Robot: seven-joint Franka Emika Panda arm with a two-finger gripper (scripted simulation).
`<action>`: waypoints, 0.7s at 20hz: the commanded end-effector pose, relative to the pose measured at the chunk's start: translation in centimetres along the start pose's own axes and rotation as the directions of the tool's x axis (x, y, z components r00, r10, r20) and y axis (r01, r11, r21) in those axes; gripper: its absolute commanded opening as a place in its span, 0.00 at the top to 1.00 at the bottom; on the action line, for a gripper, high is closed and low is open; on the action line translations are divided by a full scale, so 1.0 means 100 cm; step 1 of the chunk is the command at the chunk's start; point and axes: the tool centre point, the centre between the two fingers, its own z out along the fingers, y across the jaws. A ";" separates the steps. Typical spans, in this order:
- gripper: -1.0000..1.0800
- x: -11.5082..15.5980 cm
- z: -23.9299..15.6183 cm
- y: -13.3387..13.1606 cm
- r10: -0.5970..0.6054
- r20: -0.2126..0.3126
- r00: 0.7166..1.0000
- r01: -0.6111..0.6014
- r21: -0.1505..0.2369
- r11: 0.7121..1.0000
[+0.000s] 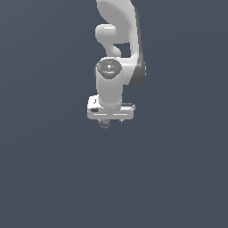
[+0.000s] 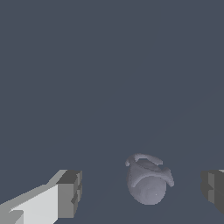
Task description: Pick up the object and move it to a goal position.
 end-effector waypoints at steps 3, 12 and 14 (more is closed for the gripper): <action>0.04 0.000 -0.001 0.003 0.004 -0.002 1.000 -0.004 -0.001 1.000; 0.04 0.003 -0.019 0.035 0.054 -0.020 0.998 -0.054 -0.007 0.999; 0.04 0.002 -0.018 0.034 0.052 -0.020 0.998 -0.052 -0.006 0.999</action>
